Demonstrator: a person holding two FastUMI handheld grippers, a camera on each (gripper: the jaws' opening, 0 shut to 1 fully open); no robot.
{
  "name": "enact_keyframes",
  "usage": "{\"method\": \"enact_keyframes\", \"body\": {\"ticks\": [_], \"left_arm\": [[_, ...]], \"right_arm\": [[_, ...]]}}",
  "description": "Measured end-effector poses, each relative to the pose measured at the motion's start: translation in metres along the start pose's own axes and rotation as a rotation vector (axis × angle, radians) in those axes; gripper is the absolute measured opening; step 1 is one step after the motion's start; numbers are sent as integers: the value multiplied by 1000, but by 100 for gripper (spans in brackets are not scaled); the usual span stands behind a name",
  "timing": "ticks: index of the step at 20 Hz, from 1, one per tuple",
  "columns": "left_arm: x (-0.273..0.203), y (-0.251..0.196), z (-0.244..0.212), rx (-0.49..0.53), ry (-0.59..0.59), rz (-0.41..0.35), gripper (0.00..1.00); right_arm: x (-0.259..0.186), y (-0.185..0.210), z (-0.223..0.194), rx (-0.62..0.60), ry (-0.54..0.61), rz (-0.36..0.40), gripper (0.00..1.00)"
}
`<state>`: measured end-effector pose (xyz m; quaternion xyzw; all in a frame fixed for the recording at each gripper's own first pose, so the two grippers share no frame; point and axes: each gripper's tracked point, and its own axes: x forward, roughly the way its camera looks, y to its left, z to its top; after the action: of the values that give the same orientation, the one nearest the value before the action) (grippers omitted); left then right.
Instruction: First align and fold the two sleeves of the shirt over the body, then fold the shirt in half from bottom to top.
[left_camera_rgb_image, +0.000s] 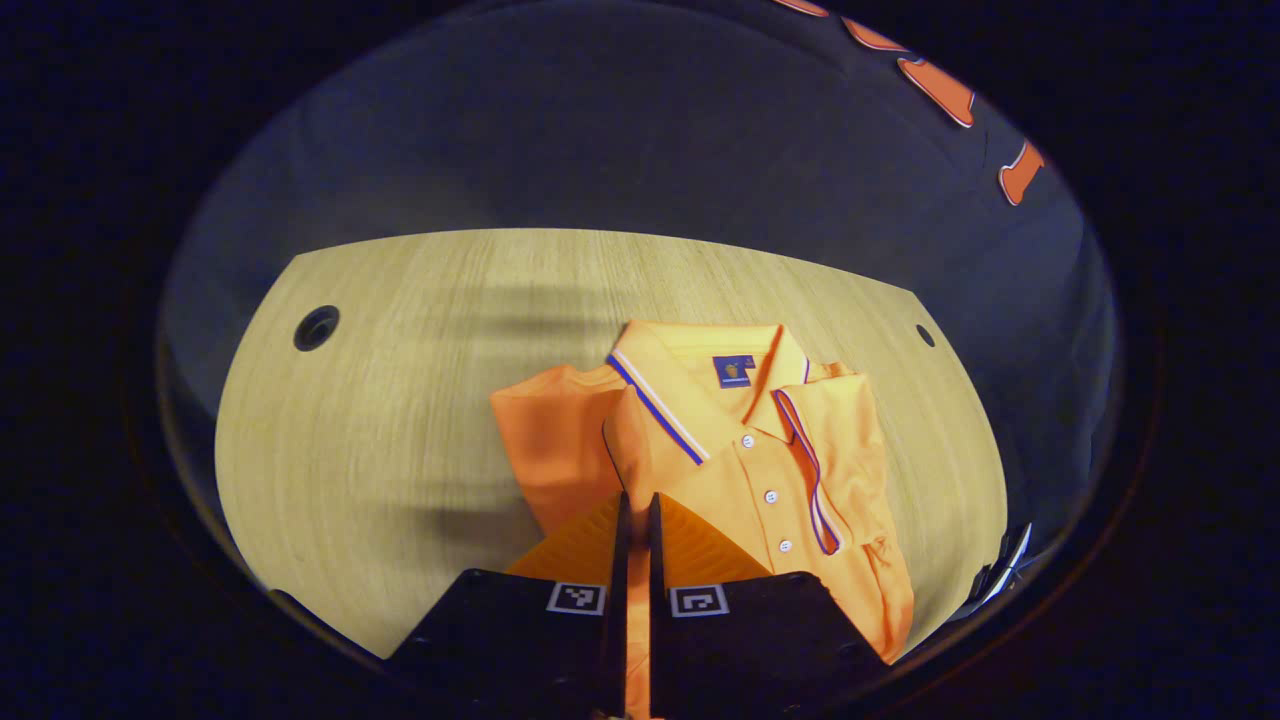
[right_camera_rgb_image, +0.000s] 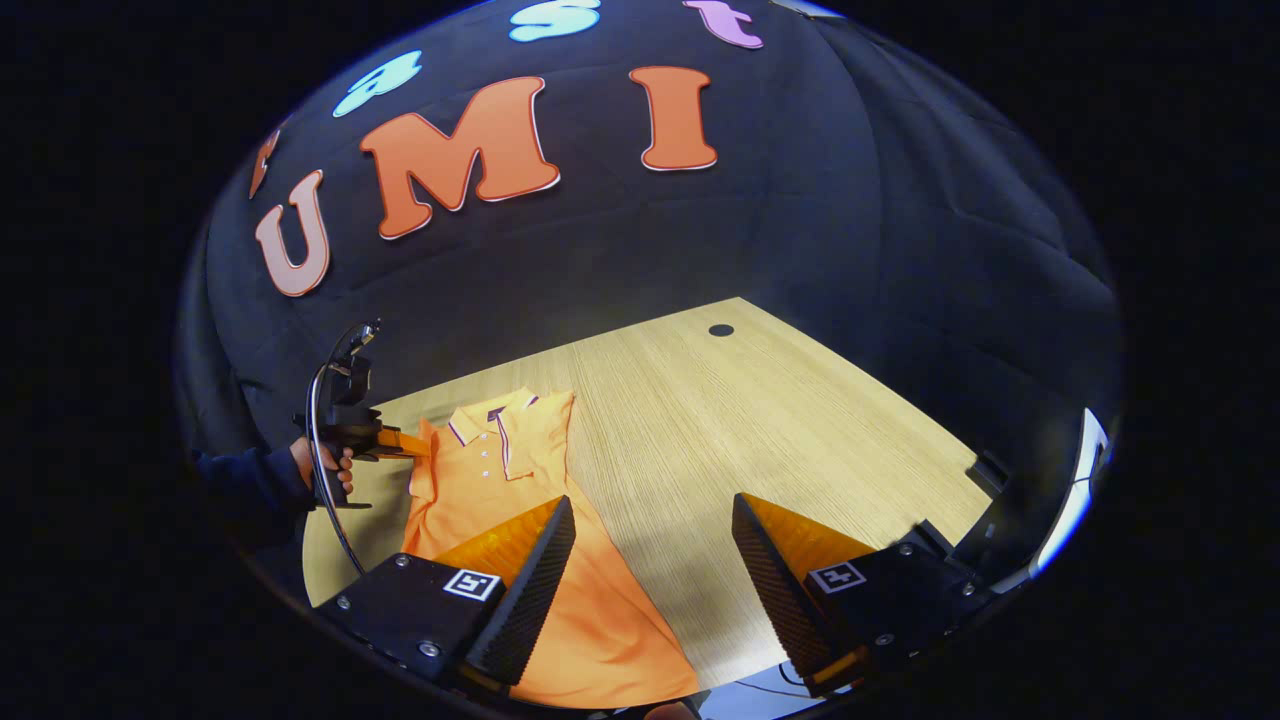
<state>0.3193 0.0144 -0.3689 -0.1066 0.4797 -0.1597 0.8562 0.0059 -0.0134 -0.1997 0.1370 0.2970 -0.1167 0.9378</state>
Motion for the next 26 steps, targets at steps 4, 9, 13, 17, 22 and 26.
{"method": "enact_keyframes", "body": {"ticks": [4,9,13,17,22,26], "left_arm": [[12,-26,-3,-24,5,-118,28],[8,-60,-24,-46,69,-227,62],[-22,-61,-29,-34,-10,-212,87],[-73,-50,-31,-3,-166,-111,96],[-140,-49,-47,-29,-327,-29,96],[-196,-46,-72,9,-459,64,96]], "right_arm": [[-11,0,-10,15,17,-25,97],[-12,5,-13,-9,31,-10,96],[-1,10,-4,-35,24,61,96],[8,8,3,-105,14,150,96],[12,5,-4,-181,20,251,96],[10,4,-22,-222,37,319,96]]}}
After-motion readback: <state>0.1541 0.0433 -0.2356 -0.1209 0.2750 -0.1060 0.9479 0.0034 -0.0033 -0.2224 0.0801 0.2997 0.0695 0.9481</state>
